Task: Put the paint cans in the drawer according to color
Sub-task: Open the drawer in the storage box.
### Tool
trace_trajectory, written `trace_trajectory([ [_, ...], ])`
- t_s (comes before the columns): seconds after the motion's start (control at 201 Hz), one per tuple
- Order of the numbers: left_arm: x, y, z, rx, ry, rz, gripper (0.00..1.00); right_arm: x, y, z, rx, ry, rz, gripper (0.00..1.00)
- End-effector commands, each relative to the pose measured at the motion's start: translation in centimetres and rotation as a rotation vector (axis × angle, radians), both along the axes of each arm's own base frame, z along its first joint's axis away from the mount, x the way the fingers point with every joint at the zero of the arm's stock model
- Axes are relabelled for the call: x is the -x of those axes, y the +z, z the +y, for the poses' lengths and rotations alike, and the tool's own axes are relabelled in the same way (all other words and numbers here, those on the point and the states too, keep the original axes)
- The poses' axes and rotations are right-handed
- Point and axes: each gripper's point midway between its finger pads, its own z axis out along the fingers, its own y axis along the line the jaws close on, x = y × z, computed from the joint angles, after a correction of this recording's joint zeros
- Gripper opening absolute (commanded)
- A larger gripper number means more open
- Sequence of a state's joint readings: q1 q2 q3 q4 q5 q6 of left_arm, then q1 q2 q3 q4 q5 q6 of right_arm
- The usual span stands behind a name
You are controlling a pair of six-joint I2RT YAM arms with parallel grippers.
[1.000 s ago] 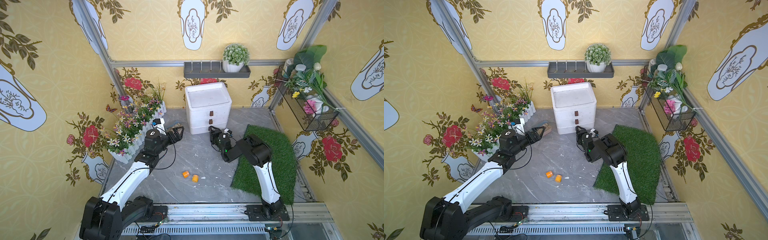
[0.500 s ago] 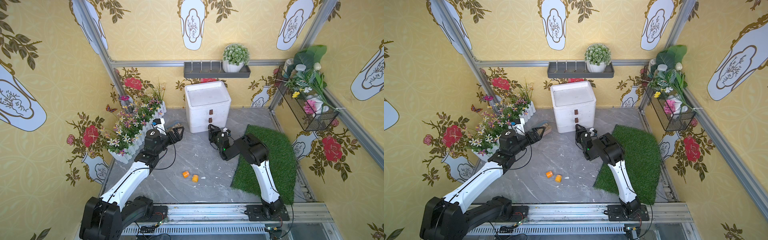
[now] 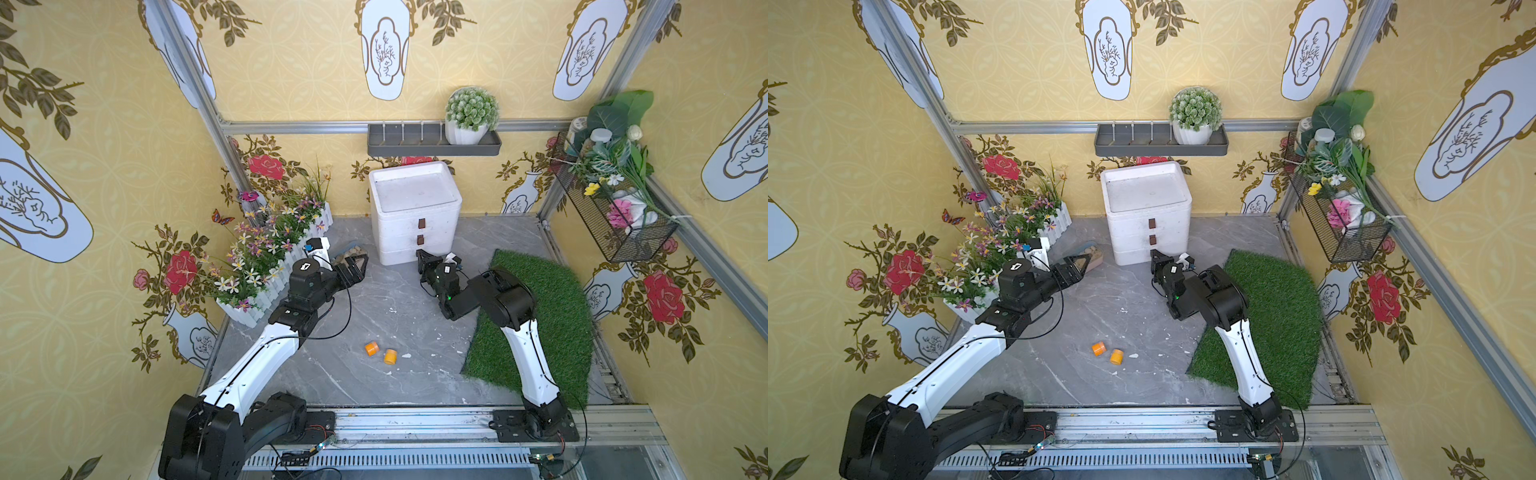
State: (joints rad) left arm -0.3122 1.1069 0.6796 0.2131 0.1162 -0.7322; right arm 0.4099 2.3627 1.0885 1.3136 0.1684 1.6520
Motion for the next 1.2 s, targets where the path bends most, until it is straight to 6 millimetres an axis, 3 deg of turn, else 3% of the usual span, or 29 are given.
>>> trace_trajectory([
  [0.0,-0.1,0.3,-0.1,-0.003,-0.01,-0.016,1.0,-0.2,1.3,-0.2,-0.004,-0.008,-0.044,0.05],
  [0.179,0.0,0.3,0.0,-0.003,-0.008,-0.017,1.0,0.5,1.3,-0.6,0.007,-0.013,-0.033,0.0],
  [0.538,-0.1,-0.1,-0.3,0.013,-0.014,-0.013,1.0,4.2,0.3,-1.6,0.025,-0.013,0.037,0.0],
  [1.012,-0.4,0.1,-0.6,0.03,-0.025,-0.017,1.0,11.3,-2.8,-1.6,0.052,0.002,0.175,0.0],
  [1.191,-1.0,0.5,-0.8,0.029,-0.028,-0.022,1.0,12.7,-3.5,-1.8,0.061,0.002,0.204,0.0],
])
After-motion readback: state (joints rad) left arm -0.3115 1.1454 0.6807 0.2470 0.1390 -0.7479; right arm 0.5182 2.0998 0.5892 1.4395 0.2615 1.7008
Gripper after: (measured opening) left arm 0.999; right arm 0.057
